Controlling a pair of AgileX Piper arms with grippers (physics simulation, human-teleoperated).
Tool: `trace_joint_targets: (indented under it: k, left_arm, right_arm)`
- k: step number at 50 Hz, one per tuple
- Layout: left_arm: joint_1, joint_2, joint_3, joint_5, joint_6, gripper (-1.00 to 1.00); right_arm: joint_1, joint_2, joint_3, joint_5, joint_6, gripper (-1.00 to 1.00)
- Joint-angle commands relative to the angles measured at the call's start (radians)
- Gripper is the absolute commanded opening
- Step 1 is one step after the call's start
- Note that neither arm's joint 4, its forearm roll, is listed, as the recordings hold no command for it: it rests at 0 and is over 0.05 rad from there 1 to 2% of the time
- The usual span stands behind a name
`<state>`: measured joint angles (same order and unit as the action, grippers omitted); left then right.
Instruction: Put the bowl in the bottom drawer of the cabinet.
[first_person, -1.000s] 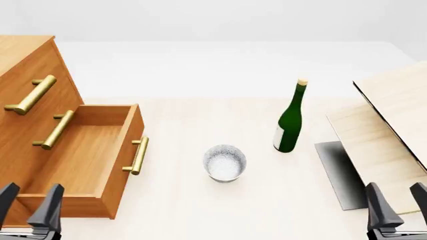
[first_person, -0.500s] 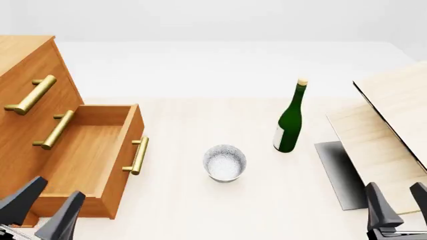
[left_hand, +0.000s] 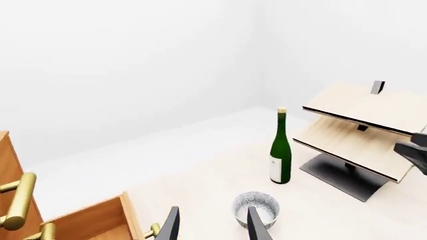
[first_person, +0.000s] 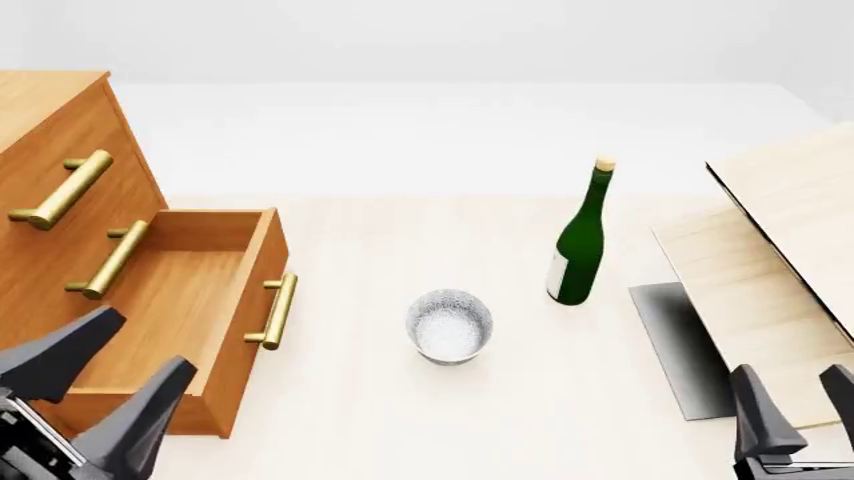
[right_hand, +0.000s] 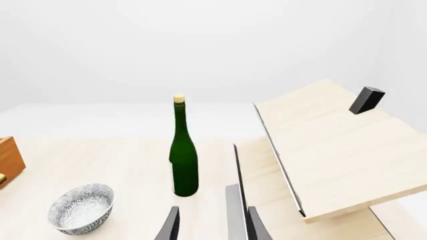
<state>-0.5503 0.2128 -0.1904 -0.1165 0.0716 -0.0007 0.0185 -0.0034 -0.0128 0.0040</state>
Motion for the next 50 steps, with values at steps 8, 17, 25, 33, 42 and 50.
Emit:
trace_joint_targets:
  k: [8,17,25,33,42,50]
  left_arm:
    - [-0.095,0.239,-0.193,-0.016,0.059,1.0]
    - [-0.141,0.38,-0.275,-0.058,0.087,1.0]
    - [-0.174,0.456,-0.373,-0.062,0.017,1.0]
    - [-0.17,0.571,-0.459,-0.062,0.051,1.0]
    - [-0.194,0.655,-0.536,-0.047,0.061,1.0]
    - [-0.194,0.73,-0.62,0.0,0.03,1.0]
  right_arm:
    - [0.0,0.0,0.0,0.0,0.0,1.0]
    - [0.0,0.0,0.0,0.0,0.0,1.0]
    - [0.0,0.0,0.0,0.0,0.0,1.0]
    - [0.001,-0.001,0.0,0.0,0.0,1.0]
    - [0.0,0.0,0.0,0.0,0.0,1.0]
    - [0.0,0.0,0.0,0.0,0.0,1.0]
